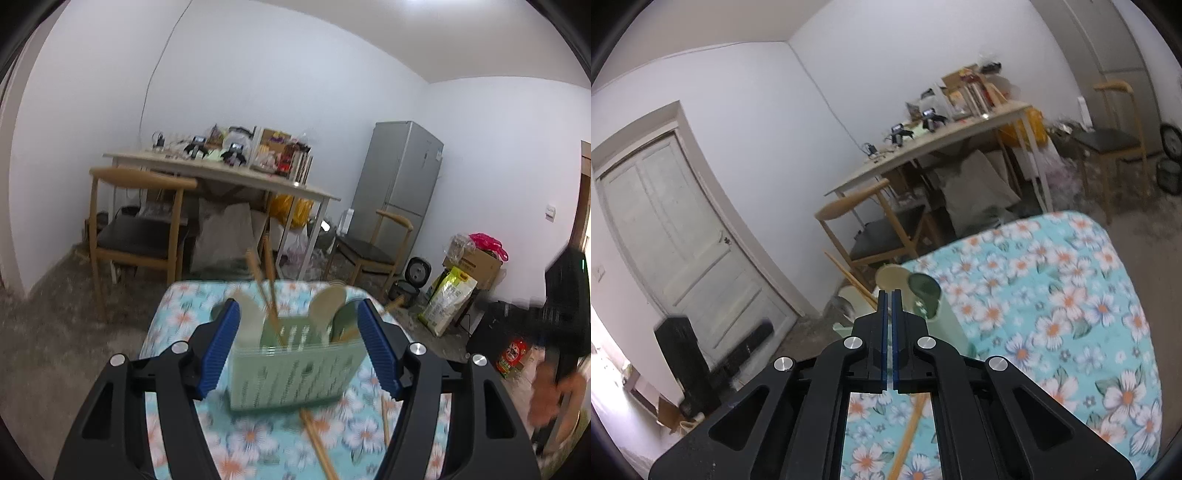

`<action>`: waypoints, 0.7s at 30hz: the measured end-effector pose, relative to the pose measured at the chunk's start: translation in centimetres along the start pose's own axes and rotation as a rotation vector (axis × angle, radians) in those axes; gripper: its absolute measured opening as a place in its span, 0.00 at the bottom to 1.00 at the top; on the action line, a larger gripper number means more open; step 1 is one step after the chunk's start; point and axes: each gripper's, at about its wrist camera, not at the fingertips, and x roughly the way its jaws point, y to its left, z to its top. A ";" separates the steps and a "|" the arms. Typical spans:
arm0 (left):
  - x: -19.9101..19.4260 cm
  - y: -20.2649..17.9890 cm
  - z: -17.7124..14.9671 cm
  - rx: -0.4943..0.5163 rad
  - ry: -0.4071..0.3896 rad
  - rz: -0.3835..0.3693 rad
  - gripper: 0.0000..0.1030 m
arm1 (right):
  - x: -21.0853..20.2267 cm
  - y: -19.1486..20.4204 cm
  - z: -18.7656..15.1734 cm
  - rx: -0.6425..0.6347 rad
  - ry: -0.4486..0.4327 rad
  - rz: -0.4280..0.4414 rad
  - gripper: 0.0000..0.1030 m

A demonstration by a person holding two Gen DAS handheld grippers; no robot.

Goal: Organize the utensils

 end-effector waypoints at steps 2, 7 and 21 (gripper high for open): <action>-0.7 0.5 -1.6 -0.007 0.027 0.010 0.62 | 0.1 0.1 0.0 -0.001 0.013 -0.005 0.02; -1.3 2.1 -5.6 -0.047 0.132 0.019 0.62 | 2.5 -4.0 -3.2 0.126 0.174 -0.084 0.46; -2.2 3.5 -14.7 -0.120 0.347 0.060 0.62 | 13.9 -14.4 -12.3 0.312 0.496 -0.316 0.09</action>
